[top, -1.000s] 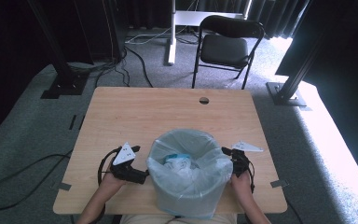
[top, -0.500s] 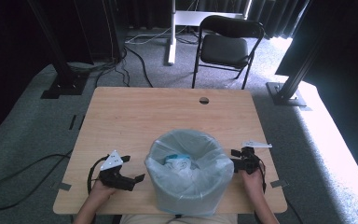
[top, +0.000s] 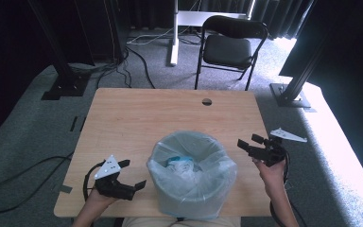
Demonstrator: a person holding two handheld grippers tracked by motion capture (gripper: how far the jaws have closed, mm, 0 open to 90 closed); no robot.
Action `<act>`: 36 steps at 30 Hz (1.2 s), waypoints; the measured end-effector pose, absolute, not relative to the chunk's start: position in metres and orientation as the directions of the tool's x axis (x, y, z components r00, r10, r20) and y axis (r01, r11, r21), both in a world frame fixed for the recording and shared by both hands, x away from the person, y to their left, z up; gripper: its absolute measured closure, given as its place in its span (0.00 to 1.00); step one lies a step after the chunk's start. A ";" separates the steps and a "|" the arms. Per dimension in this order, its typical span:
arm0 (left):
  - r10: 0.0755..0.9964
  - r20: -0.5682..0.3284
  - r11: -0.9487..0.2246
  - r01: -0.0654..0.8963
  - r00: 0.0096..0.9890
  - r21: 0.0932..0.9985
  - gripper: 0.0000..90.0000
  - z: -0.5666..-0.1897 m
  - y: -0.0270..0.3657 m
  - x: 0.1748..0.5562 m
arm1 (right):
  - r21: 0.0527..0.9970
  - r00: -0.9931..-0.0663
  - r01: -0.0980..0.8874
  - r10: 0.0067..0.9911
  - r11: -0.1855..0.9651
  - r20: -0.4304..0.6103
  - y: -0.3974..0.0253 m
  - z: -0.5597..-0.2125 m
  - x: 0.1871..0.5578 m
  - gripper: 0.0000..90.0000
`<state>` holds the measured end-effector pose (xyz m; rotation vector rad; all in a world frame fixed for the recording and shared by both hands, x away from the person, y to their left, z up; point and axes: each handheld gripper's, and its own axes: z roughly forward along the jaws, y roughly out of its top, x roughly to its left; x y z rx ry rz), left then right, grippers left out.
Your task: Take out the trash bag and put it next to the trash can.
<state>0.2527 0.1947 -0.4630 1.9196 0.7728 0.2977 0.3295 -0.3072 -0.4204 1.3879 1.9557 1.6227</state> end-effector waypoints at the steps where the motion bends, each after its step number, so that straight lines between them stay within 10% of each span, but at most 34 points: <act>1: 0.637 -0.124 -0.294 0.389 0.760 0.873 0.00 -0.462 0.190 0.253 | 0.871 -0.539 0.487 0.761 -0.069 0.362 -0.304 -0.412 0.328 0.14; 14: 0.595 -0.171 -0.285 0.405 0.785 0.869 0.00 -0.470 0.163 0.258 | 0.843 -0.716 0.516 0.615 0.149 0.330 -0.232 -0.397 0.335 0.17; 24: 0.487 -0.215 -0.261 0.375 0.846 0.889 0.00 -0.467 0.155 0.255 | 0.801 -0.730 0.560 0.583 0.210 0.357 -0.225 -0.402 0.340 0.76; 31: 0.415 -0.167 -0.243 0.286 0.894 0.927 0.06 -0.456 0.149 0.249 | 0.797 -0.727 0.556 0.603 0.236 0.329 -0.222 -0.399 0.340 0.80; 36: 0.419 -0.124 -0.254 0.247 0.899 0.935 0.28 -0.450 0.151 0.245 | 0.795 -0.707 0.564 0.629 0.224 0.324 -0.226 -0.399 0.340 0.81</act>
